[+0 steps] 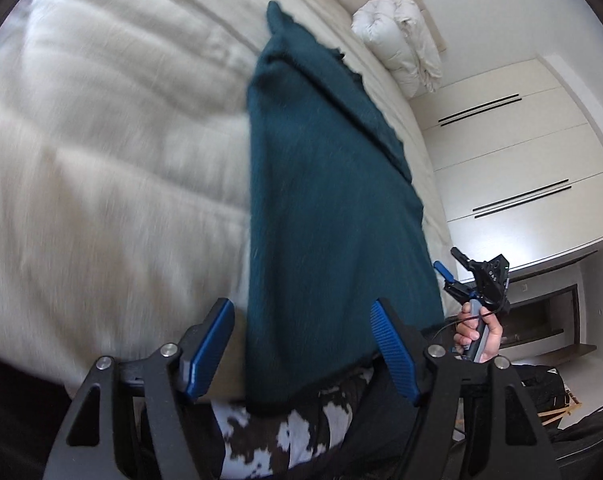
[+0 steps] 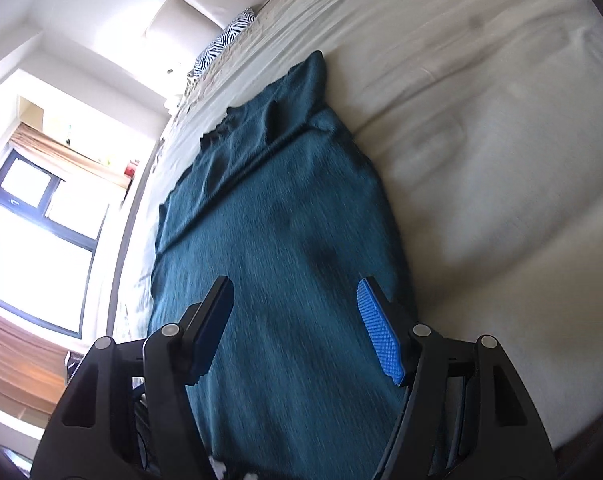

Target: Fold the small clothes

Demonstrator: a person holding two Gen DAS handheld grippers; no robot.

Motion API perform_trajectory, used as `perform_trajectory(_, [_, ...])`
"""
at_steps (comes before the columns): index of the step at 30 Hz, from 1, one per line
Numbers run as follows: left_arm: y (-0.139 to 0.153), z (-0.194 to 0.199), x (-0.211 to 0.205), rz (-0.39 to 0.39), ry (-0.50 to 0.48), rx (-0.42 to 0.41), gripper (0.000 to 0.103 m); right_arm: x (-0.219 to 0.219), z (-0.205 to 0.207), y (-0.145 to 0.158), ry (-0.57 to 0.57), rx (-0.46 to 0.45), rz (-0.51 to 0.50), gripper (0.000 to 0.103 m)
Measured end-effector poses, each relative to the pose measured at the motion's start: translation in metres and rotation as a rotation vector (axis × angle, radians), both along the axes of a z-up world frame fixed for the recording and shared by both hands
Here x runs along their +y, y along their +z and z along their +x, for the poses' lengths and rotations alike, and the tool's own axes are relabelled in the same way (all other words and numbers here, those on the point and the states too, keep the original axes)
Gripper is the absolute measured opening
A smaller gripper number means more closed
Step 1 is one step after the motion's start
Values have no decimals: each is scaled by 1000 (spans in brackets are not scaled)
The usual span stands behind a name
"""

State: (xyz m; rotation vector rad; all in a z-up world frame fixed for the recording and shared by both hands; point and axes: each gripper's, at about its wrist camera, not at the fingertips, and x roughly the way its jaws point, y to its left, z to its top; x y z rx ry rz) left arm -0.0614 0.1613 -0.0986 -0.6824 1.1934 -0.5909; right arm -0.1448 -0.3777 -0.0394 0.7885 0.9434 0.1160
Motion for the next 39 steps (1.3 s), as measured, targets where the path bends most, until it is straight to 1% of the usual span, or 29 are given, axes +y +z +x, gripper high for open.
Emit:
perform_trajectory(1, [-3,-1,-2,1,-4,11,69,-1,-6,0,-2,8,-5,64])
perform_trajectory(5, [-13,-2,-10,-1,-24,46,55,-6,-25,1,-7,22,-4,64])
perform_trajectory(6, [-13,0,-11,-1,-27,48,53,-7,-27,1,-7,26,-5,64])
perform_trajectory(8, [-12,3,-13,-3,-36,48,53,-8,-36,1,-5,37,-10,64])
perform_trajectory(12, [-10,9,-15,12,-58,52,42,-12,-50,5,2,60,-32,64])
perform_trajectory(13, [-10,10,-14,11,-61,55,37,-14,-54,6,4,70,-44,64])
perform_trajectory(15, [-11,10,-15,14,-63,57,20,-19,-62,8,1,93,-68,64])
perform_trajectory(16, [-11,10,-16,18,-65,60,16,-22,-65,9,-1,105,-72,64])
perform_trajectory(17, [-12,9,-15,21,-68,62,10,-25,-69,10,0,120,-74,64])
perform_trajectory(18, [-13,8,-16,25,-71,61,7,-28,-73,9,5,142,-83,64])
perform_trajectory(21, [-12,8,-18,25,-74,54,7,-32,-84,8,29,200,-120,64])
perform_trajectory(26, [-8,8,-17,28,-82,40,7,-43,-96,3,49,254,-125,62])
perform_trajectory(30, [-6,9,-22,24,-86,31,7,-33,-94,-3,130,308,-129,62])
perform_trajectory(33, [-7,9,-24,24,-90,28,7,-30,-92,-7,143,324,-138,59])
perform_trajectory(35, [-7,9,-26,22,-91,26,7,-30,-91,-9,143,326,-132,47])
perform_trajectory(36, [-7,9,-26,21,-93,25,7,-29,-92,-9,148,329,-138,44])
perform_trajectory(38, [-6,9,-27,21,-97,20,7,-27,-91,-9,164,336,-145,32])
perform_trajectory(39, [-5,9,-27,21,-99,18,7,-25,-90,-9,171,336,-142,31])
